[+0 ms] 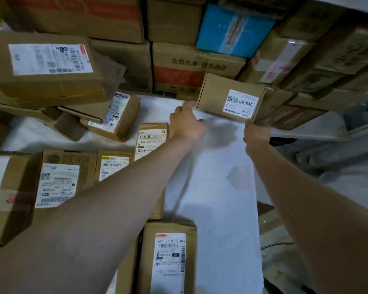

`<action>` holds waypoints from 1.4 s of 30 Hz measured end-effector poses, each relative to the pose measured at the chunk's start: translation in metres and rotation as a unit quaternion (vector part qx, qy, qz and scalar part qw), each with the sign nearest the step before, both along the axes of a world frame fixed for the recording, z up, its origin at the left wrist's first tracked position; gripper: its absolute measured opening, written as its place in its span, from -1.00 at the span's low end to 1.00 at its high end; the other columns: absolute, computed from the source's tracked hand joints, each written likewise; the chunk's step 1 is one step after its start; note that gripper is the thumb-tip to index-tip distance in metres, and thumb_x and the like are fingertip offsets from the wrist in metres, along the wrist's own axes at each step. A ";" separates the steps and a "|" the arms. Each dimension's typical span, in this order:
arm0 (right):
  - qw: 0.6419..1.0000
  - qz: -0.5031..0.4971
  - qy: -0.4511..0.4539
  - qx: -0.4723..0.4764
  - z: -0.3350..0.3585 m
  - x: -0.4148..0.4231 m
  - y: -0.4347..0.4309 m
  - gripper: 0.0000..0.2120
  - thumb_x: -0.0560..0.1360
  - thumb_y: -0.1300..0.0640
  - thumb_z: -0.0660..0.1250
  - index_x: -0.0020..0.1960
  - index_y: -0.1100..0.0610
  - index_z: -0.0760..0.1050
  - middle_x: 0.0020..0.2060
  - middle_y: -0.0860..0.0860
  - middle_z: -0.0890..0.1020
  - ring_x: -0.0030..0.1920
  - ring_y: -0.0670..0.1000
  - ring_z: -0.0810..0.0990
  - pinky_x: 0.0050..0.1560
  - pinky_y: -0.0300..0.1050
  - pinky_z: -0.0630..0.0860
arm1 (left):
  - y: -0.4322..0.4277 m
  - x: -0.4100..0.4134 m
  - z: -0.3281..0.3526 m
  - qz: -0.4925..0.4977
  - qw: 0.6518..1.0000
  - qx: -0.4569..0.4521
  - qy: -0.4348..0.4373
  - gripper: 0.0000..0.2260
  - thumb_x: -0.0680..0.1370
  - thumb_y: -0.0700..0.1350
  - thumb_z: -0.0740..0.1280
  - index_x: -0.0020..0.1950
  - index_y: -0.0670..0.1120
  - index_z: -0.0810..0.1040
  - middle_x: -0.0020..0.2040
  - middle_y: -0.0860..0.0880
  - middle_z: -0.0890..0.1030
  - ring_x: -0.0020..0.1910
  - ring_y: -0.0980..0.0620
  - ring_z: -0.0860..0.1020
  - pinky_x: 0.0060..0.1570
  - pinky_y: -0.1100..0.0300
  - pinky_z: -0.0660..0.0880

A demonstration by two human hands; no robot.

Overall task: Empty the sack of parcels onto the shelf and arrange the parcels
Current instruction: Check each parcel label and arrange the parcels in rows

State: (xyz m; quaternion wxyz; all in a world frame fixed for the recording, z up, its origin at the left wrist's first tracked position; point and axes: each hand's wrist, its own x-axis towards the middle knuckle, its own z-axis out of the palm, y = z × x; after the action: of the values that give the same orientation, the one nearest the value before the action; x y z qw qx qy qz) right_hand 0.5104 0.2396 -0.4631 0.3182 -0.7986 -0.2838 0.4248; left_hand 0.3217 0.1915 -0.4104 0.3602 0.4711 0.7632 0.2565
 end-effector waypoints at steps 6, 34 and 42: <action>0.998 0.041 -0.027 -0.035 -0.022 0.013 0.044 -0.38 0.41 -0.12 0.41 0.37 0.13 0.37 0.23 0.07 0.56 0.22 0.12 0.51 0.20 -0.06 0.44 | 0.022 0.015 -0.033 0.039 0.998 -0.051 -0.030 -0.48 0.52 -0.11 0.28 0.48 0.02 0.29 0.37 -0.09 0.42 0.33 -0.12 0.40 0.29 0.02 0.40; 0.958 0.277 -0.062 -0.048 -0.023 -0.024 0.027 -0.27 0.54 -0.11 0.25 0.60 0.04 0.03 0.48 0.07 0.34 0.43 0.16 0.36 0.40 0.02 0.36 | 0.038 0.036 -0.058 0.046 0.982 -0.184 -0.019 -0.57 0.52 -0.11 0.22 0.40 -0.11 0.41 0.37 -0.14 0.44 0.32 -0.15 0.45 0.28 0.05 0.43; 0.953 0.287 -0.025 -0.099 -0.024 -0.012 -0.018 -0.62 0.55 -0.09 0.32 0.18 0.20 0.57 0.08 0.10 0.65 0.00 0.08 0.60 0.06 -0.02 0.60 | 0.011 0.050 -0.025 0.035 0.977 -0.212 0.005 -0.43 0.54 -0.06 0.26 0.53 -0.05 0.19 0.39 -0.14 0.41 0.30 -0.17 0.45 0.19 0.04 0.50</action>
State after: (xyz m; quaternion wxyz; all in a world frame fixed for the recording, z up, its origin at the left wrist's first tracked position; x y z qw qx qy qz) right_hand 0.4982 0.2220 -0.4870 0.0951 -0.7214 -0.4654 0.5039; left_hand 0.3712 0.2023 -0.4353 0.4385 0.3581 0.8183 0.0991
